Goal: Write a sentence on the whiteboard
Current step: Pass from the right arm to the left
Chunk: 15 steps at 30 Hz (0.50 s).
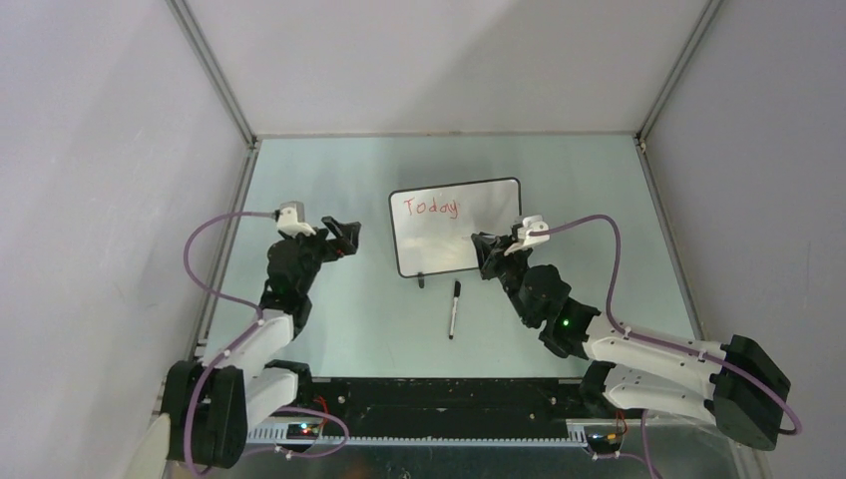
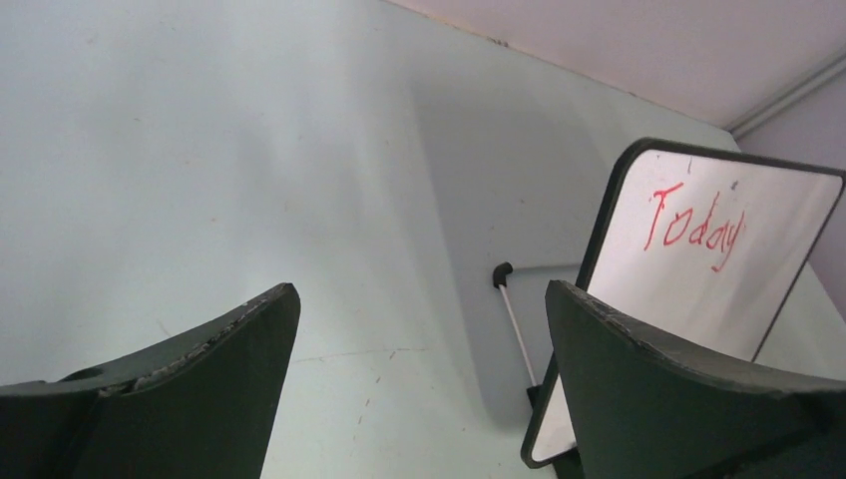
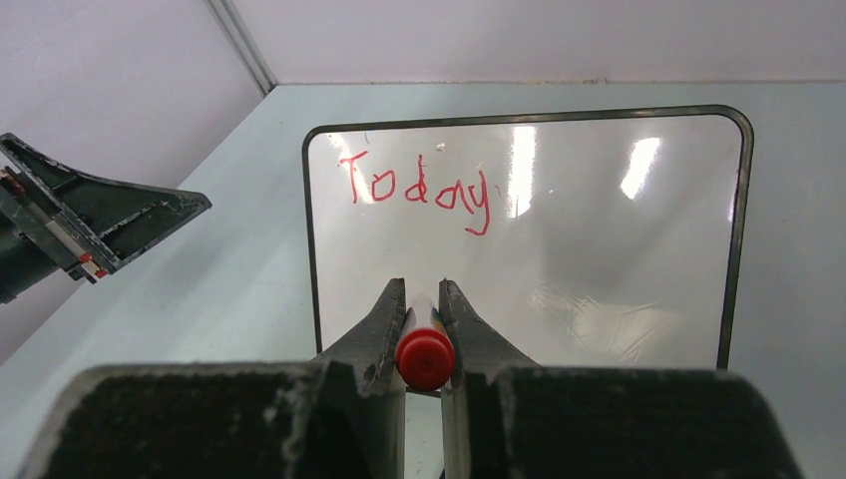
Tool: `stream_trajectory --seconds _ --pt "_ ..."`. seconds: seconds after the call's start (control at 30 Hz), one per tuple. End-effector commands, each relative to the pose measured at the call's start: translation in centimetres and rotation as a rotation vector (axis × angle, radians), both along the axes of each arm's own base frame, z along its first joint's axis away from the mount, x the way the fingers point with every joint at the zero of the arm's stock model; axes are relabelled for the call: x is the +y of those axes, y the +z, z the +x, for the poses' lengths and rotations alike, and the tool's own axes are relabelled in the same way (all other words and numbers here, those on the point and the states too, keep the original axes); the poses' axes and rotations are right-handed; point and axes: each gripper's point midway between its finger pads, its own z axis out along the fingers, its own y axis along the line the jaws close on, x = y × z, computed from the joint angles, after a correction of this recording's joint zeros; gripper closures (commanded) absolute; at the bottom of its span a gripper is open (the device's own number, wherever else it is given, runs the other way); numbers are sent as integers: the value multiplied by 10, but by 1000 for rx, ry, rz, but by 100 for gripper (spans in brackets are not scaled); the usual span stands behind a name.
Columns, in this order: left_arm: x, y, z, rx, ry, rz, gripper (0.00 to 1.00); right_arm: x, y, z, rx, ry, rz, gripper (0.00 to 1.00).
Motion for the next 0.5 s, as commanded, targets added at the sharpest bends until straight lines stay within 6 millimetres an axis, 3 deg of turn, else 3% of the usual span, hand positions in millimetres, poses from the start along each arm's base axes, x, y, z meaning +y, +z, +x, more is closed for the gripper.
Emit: stream_trajectory --seconds 0.0,0.07,0.1,0.13,0.17,0.2,0.23,0.27,0.3,0.33,0.47 --pt "20 19 -1 -71 120 8 1 -3 16 -1 -30 -7 61 100" --pt "15 24 -2 -101 98 -3 1 -2 14 -1 -27 -2 58 100" --pt "2 19 -3 -86 23 -7 1 -1 14 -1 -28 1 55 100" --pt "-6 27 0 -104 -16 -19 1 -1 14 -1 -29 2 53 100" --pt "-18 17 2 -68 -80 -31 0 1 13 -1 -30 8 49 100" --pt "-26 32 7 -107 -109 -82 1 1 13 -1 -31 9 47 100" --pt "-37 22 10 -86 -163 -105 1 2 12 0 -31 8 45 100" --pt "-44 40 12 -158 -199 -154 1 2 11 0 -31 7 43 100" --pt "-53 29 14 -139 -252 -172 0 2 10 1 -28 5 39 100" --pt "-58 44 15 -204 -284 -203 1 2 8 2 -27 3 34 100" --pt "-63 47 17 -257 -353 -255 1 3 1 5 -21 -6 14 100"
